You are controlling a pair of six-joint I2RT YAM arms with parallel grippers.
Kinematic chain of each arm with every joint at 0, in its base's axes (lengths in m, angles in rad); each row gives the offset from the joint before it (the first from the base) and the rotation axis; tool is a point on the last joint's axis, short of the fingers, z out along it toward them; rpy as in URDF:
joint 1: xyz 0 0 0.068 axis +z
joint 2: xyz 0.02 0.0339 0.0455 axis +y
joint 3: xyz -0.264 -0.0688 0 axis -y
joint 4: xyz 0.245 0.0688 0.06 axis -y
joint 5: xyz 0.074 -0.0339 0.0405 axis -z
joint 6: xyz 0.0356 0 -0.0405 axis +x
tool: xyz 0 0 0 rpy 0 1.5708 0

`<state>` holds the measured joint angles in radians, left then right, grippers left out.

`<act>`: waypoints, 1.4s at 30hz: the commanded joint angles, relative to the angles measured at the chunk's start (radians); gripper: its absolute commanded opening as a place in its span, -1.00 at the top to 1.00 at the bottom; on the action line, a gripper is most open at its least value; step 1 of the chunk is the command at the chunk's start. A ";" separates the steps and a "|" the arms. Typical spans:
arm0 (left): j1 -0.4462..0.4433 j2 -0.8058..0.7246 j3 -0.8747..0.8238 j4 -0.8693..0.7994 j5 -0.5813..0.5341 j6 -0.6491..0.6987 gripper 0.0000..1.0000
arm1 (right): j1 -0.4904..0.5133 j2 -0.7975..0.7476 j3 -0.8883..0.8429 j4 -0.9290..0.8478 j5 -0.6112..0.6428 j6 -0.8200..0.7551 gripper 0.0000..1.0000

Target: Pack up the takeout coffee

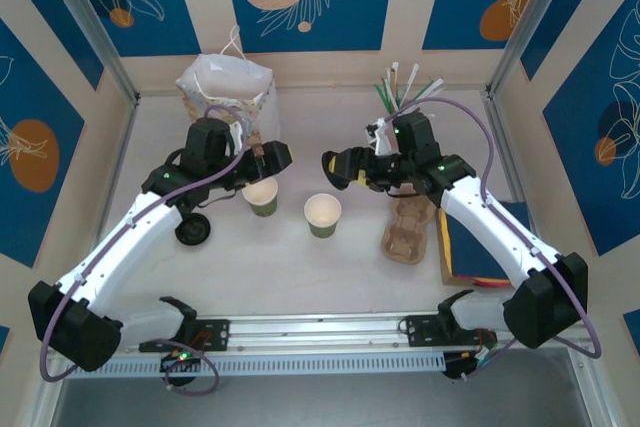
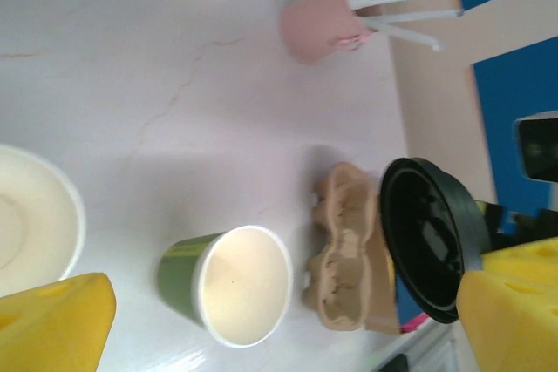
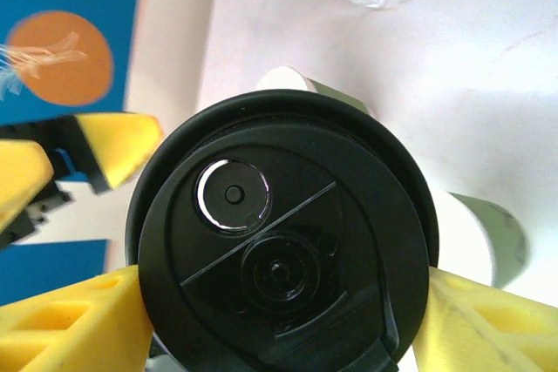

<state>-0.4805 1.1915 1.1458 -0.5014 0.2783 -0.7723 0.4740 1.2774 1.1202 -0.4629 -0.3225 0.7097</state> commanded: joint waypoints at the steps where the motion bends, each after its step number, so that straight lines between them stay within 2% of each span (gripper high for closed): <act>1: -0.012 -0.034 0.012 -0.121 -0.094 0.074 -1.00 | 0.055 -0.018 0.037 -0.136 0.173 -0.125 -0.44; 13: -0.048 -0.083 -0.036 -0.184 -0.169 0.106 -1.00 | 0.313 0.128 0.147 -0.301 0.591 -0.318 -0.42; 18: -0.048 -0.109 -0.061 -0.180 -0.171 0.096 -1.00 | 0.387 0.213 0.197 -0.333 0.701 -0.365 -0.42; 28: -0.048 -0.137 -0.067 -0.199 -0.197 0.099 -1.00 | 0.450 0.321 0.256 -0.361 0.797 -0.407 -0.42; 42: -0.049 -0.121 -0.060 -0.197 -0.191 0.101 -1.00 | 0.446 0.336 0.250 -0.377 0.768 -0.379 -0.43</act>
<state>-0.5201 1.0714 1.0859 -0.6781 0.1017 -0.6815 0.9173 1.6142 1.3502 -0.8242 0.4484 0.3191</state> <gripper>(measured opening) 0.998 0.715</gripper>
